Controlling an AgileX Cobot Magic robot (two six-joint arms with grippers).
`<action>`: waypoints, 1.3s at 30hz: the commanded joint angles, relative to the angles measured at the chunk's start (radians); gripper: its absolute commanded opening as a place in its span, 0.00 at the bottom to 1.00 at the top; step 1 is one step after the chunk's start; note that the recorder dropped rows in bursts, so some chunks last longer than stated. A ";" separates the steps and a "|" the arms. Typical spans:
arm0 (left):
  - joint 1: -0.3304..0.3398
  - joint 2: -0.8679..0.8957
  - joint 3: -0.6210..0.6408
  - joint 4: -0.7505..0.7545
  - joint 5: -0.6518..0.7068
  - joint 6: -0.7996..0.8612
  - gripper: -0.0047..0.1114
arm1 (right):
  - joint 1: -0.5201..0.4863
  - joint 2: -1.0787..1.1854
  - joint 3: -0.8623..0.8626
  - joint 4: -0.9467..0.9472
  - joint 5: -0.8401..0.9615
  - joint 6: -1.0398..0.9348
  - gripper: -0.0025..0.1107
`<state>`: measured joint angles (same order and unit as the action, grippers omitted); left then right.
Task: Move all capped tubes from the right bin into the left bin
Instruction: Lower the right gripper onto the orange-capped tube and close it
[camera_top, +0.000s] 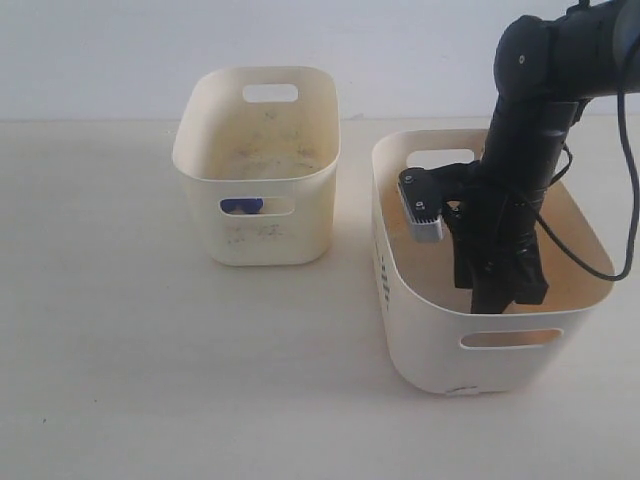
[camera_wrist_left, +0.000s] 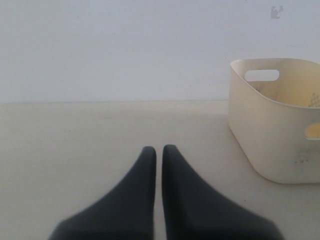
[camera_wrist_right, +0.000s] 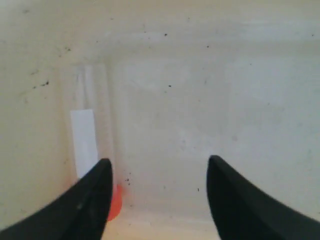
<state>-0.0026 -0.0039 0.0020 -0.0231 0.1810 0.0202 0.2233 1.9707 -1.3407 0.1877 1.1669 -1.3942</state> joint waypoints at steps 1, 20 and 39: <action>-0.007 0.004 -0.002 -0.003 -0.009 -0.004 0.08 | -0.004 -0.005 0.003 0.001 0.000 -0.028 0.59; -0.007 0.004 -0.002 -0.003 -0.009 -0.004 0.08 | -0.004 -0.005 0.003 0.020 0.054 -0.030 0.59; -0.007 0.004 -0.002 -0.003 -0.009 -0.004 0.08 | -0.004 0.062 0.003 0.028 0.054 -0.040 0.59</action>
<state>-0.0026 -0.0039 0.0020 -0.0231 0.1810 0.0202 0.2233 2.0327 -1.3407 0.2137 1.2135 -1.4198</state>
